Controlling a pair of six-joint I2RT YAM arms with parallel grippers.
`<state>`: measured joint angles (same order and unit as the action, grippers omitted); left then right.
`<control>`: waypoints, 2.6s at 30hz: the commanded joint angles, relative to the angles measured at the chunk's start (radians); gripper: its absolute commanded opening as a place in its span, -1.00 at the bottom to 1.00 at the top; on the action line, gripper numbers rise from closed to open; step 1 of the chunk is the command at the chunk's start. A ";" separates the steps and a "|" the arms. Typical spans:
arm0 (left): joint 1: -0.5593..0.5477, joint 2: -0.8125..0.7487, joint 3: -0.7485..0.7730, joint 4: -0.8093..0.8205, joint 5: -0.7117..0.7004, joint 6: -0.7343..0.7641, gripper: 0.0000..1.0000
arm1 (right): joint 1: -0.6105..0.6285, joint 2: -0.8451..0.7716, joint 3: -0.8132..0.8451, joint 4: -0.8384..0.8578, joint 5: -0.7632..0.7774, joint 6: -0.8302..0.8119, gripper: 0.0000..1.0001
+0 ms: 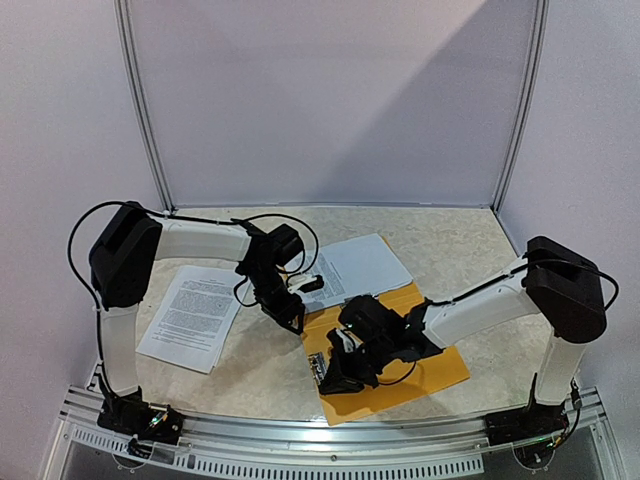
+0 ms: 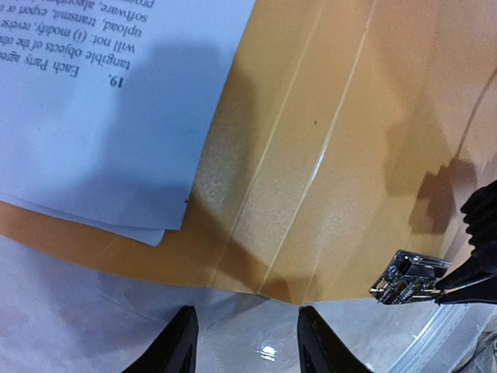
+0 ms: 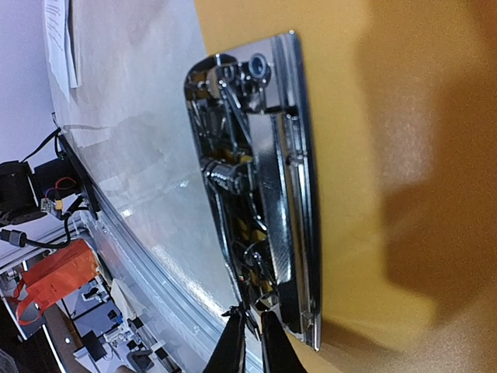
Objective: Put the files into the folder
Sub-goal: Open the spring clip on the folder with some files.
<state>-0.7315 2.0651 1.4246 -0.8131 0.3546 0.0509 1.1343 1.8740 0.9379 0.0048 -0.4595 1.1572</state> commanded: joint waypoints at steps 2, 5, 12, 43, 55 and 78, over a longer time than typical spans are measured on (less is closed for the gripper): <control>-0.016 0.041 -0.001 -0.025 0.005 -0.007 -0.08 | 0.008 0.042 -0.005 0.015 0.001 -0.001 -0.88; -0.016 0.037 -0.001 -0.027 0.004 -0.004 -0.07 | 0.008 0.034 -0.037 0.017 0.002 0.005 -0.94; -0.017 -0.001 0.040 -0.059 -0.026 0.019 -0.07 | 0.008 0.025 -0.094 0.051 0.001 0.023 -0.99; -0.120 0.149 0.036 -0.060 -0.086 -0.016 -0.09 | -0.016 0.119 -0.248 0.220 0.071 0.092 -0.99; -0.131 0.240 0.020 -0.116 -0.131 0.046 -0.11 | 0.000 0.096 -0.249 0.069 0.165 0.106 -0.97; -0.149 0.285 0.017 -0.116 -0.182 0.088 -0.11 | 0.008 0.040 -0.180 -0.091 0.200 0.064 -0.97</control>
<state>-0.8597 2.1651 1.5444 -0.8726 0.3004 0.1314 1.1519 1.8805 0.7780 0.3199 -0.4049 1.2560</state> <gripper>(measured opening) 0.442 0.030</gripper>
